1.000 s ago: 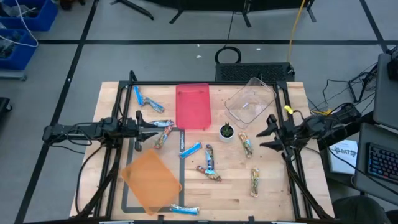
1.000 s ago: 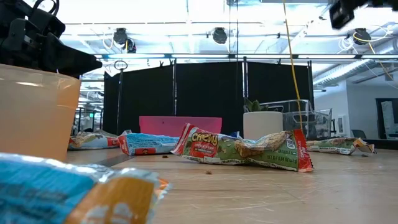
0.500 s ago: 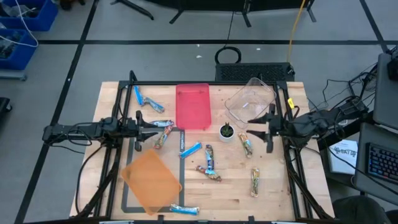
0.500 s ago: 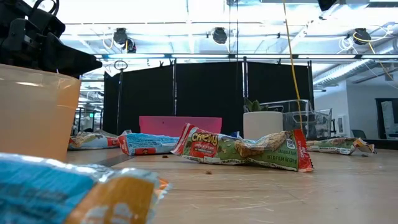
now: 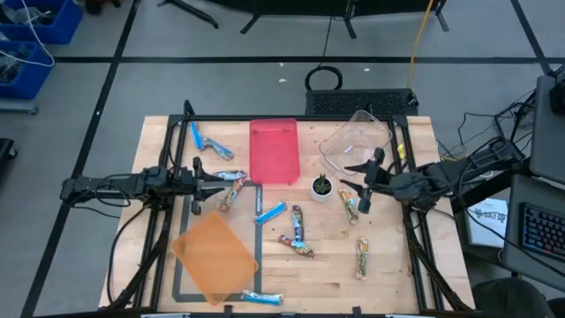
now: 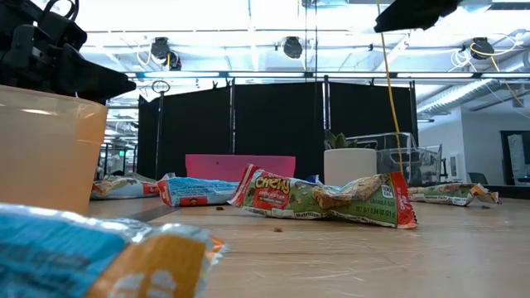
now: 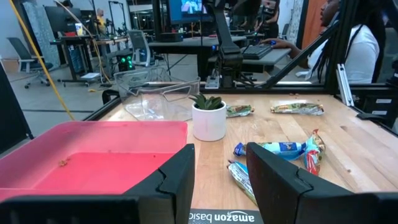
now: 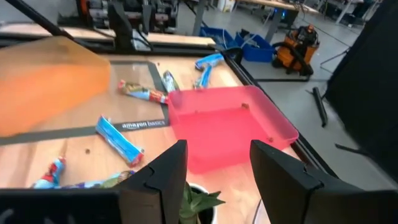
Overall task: Pick and place Granola Bars by type
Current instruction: Put the orange granola bar into the transparent bin
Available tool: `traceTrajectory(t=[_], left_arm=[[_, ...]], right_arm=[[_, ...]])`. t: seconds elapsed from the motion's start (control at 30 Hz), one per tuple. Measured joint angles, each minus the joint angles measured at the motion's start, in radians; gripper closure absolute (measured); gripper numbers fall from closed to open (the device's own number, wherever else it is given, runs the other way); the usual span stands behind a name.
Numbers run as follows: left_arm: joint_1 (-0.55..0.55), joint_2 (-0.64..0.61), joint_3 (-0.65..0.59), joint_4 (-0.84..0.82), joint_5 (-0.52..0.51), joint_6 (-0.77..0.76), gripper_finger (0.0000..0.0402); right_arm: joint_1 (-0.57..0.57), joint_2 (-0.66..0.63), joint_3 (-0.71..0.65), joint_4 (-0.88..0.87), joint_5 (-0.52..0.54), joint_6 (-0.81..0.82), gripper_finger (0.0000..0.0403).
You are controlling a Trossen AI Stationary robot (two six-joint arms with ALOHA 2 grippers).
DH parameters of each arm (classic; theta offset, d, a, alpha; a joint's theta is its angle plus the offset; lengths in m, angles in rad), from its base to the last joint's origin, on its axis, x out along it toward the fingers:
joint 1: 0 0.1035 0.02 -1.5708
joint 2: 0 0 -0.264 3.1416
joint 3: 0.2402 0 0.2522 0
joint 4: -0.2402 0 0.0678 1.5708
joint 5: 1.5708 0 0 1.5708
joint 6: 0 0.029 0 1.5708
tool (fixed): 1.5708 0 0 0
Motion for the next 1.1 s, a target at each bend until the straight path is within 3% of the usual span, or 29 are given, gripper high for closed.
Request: traceTrajectory(t=[0.37,0.63,0.9,1.1], left_arm=[[0.0,0.0,0.0,0.0,0.0,0.0,0.0254],[0.0,0.0,0.0,0.0,0.0,0.0,0.0254],[0.0,0.0,0.0,0.0,0.0,0.0,0.0254],[0.0,0.0,0.0,0.0,0.0,0.0,0.0254]], right_arm=[[-0.027,0.096,0.0,0.009,0.005,-0.084,0.0236],[-0.066,0.127,0.0,0.004,0.0,0.105,0.0236],[-0.128,0.131,-0.01,-0.285,-0.004,0.521,0.0236],[-0.15,0.126,-0.082,-0.383,-0.143,0.689,0.0217]])
